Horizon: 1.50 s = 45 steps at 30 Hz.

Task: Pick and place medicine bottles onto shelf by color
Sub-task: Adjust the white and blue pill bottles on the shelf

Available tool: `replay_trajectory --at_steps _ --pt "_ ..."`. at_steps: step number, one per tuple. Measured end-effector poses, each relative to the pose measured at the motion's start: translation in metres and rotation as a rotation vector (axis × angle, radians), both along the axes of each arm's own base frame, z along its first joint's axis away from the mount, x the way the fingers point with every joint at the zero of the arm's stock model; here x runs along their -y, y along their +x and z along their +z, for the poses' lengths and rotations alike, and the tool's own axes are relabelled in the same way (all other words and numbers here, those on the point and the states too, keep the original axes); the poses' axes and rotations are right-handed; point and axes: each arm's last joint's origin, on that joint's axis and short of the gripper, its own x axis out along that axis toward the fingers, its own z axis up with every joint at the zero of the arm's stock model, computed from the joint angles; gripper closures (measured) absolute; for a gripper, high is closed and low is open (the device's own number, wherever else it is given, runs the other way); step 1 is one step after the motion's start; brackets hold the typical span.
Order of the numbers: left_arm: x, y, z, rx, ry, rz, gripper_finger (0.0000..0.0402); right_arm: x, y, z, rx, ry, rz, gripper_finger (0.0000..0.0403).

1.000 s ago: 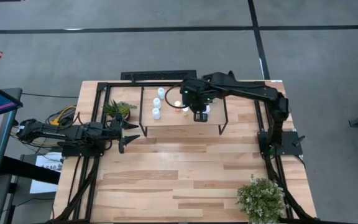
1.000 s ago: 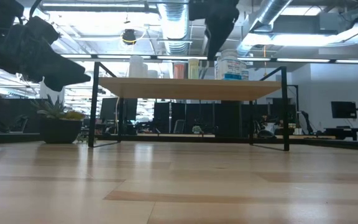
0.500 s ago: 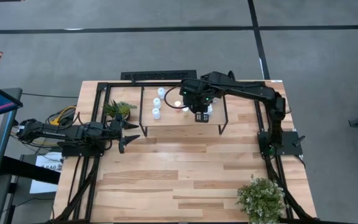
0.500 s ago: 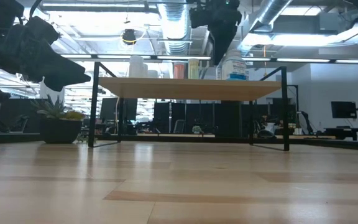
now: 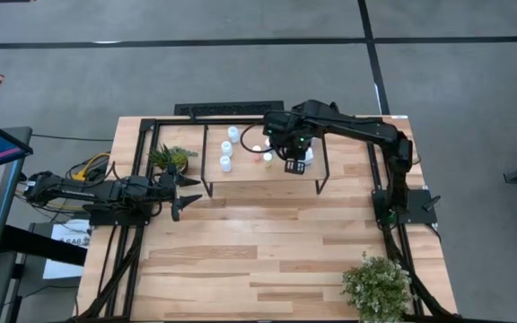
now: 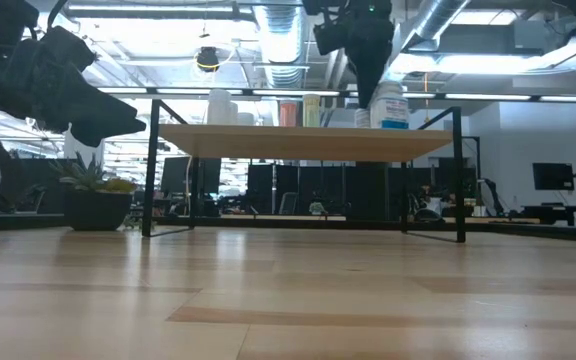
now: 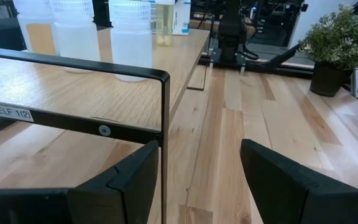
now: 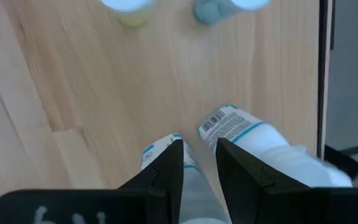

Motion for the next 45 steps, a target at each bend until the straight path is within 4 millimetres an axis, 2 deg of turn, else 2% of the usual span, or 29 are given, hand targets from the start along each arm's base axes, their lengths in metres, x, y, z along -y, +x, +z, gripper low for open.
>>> replay_trajectory --at_steps 6,13,25,35,45 --pt "0.000 0.000 0.000 0.000 0.000 0.000 0.0187 -0.001 -0.001 0.000 0.000 0.007 -0.051 0.0285" --pt "0.000 0.000 0.000 0.000 0.000 0.000 0.0187 -0.004 0.013 0.002 0.118 -0.037 0.000 0.0285" --pt "0.000 0.000 0.000 -0.001 0.005 -0.001 0.0187 0.022 0.006 0.003 0.114 -0.094 -0.116 0.0285" --pt "0.000 0.000 0.000 -0.002 0.009 -0.001 0.0187 0.019 -0.003 0.001 0.038 -0.060 -0.199 0.0285" --pt "0.000 0.000 0.000 -0.001 0.009 -0.001 0.0187 0.015 -0.001 0.002 0.065 -0.062 -0.220 0.0285"
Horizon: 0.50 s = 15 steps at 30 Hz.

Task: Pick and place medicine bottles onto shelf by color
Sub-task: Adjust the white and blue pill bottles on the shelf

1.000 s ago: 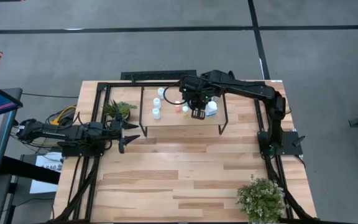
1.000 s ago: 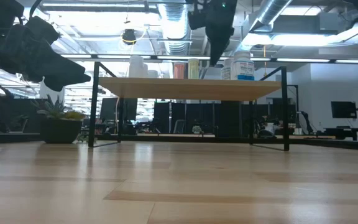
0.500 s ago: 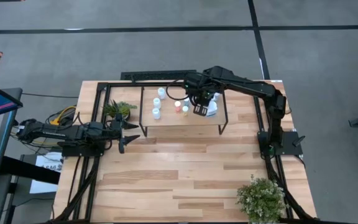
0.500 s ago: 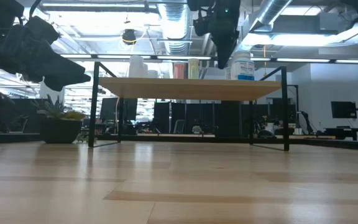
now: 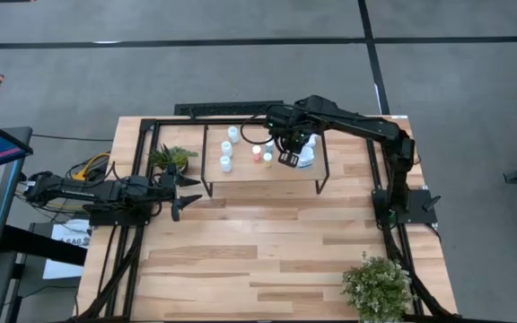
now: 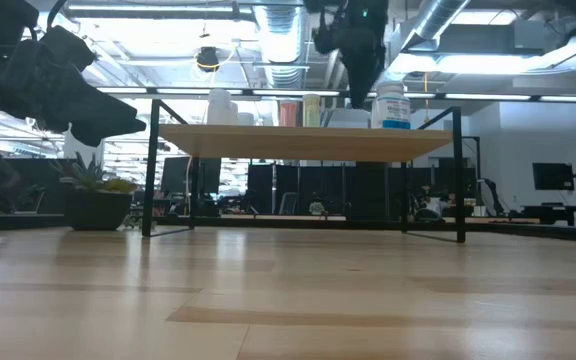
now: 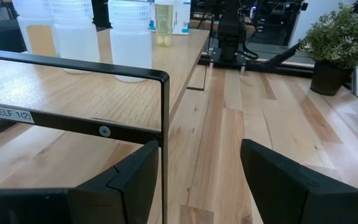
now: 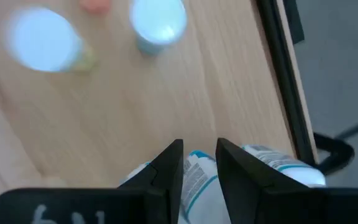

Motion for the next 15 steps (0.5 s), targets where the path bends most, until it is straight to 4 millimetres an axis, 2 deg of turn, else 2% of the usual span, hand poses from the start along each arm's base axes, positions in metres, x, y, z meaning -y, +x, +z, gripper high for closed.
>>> replay_trajectory --at_steps 3,7,11,15 --pt "0.000 0.000 0.000 0.000 0.000 0.000 0.0187 -0.005 -0.002 0.011 0.065 -0.023 0.026 0.0285" --pt "0.000 0.000 0.000 0.000 0.000 0.000 0.0187 -0.009 -0.019 0.036 0.151 -0.060 0.001 0.0285" --pt "0.000 0.000 0.000 0.000 0.000 0.000 0.0187 -0.002 -0.045 0.060 0.208 -0.139 -0.109 0.0285" --pt "0.000 0.000 0.000 0.000 0.000 0.000 0.0187 0.009 -0.066 0.069 0.196 -0.157 -0.188 0.0285"
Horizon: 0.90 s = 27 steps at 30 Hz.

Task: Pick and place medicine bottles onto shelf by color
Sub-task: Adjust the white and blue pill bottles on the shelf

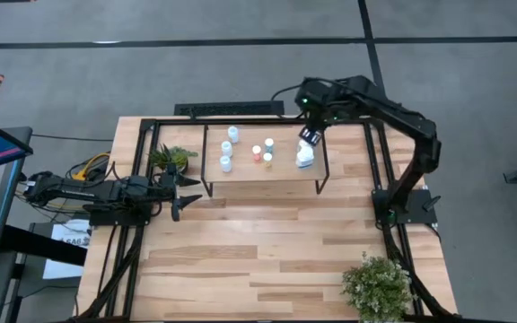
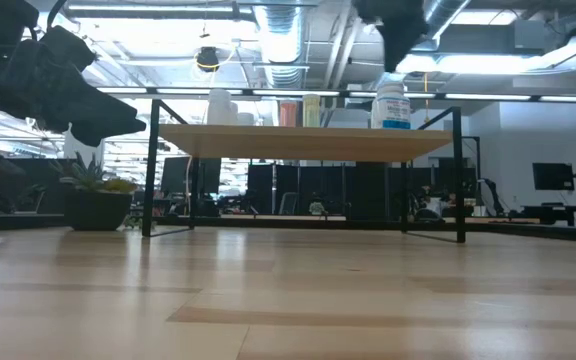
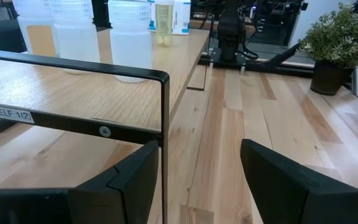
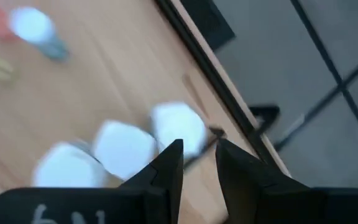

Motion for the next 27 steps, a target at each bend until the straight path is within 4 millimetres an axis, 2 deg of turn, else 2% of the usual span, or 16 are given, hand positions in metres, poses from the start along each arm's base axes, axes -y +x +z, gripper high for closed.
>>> replay_trajectory --at_steps 4,11,15,19,23,27 --pt "0.000 0.000 0.000 0.000 0.000 0.000 0.0187 0.013 -0.018 -0.004 -0.085 0.020 -0.095 0.0285" --pt "0.000 0.000 0.000 0.000 0.000 0.000 0.0187 0.025 -0.042 -0.042 -0.228 0.092 -0.142 0.0285" --pt "0.000 0.000 0.000 0.000 0.001 0.000 0.0187 0.022 -0.055 -0.058 -0.148 0.151 -0.110 0.0285" --pt "0.000 0.000 0.000 0.000 0.004 0.000 0.0187 0.022 -0.053 -0.069 -0.067 0.144 -0.097 0.0285" --pt "0.000 0.000 0.000 0.000 0.004 -0.001 0.0187 0.027 -0.051 -0.071 -0.039 0.126 -0.099 0.0285" --pt "0.000 0.000 0.000 -0.001 0.004 -0.001 0.0187 0.033 -0.041 -0.078 -0.041 0.117 -0.081 0.0285"
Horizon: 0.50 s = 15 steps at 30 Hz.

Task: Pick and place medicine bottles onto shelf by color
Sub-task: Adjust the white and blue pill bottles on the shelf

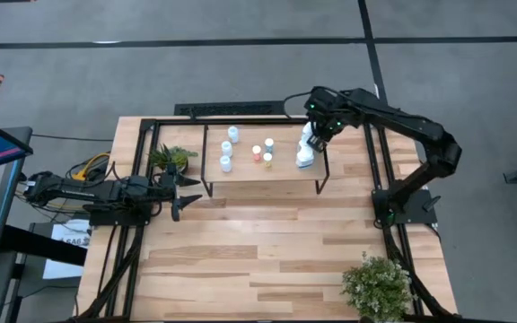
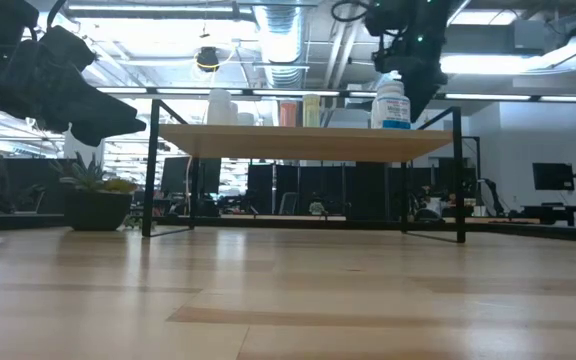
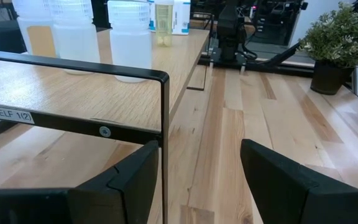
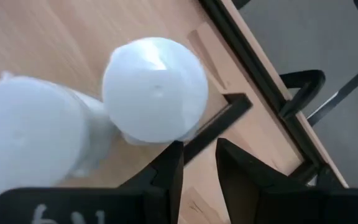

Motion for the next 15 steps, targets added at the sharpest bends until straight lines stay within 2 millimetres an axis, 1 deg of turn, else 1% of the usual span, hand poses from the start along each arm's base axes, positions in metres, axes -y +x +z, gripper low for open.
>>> replay_trajectory --at_steps 8,12,15 --pt "0.000 0.000 0.000 0.001 -0.001 0.000 0.0187 0.007 0.015 -0.013 -0.010 -0.002 0.031 0.0285" --pt "0.000 0.000 0.000 0.001 -0.001 0.000 0.0187 0.004 0.019 -0.015 -0.011 0.005 0.050 0.0285" --pt "0.000 0.000 0.000 0.001 -0.001 0.000 0.0187 0.003 0.020 -0.013 -0.004 0.000 0.055 0.0285"
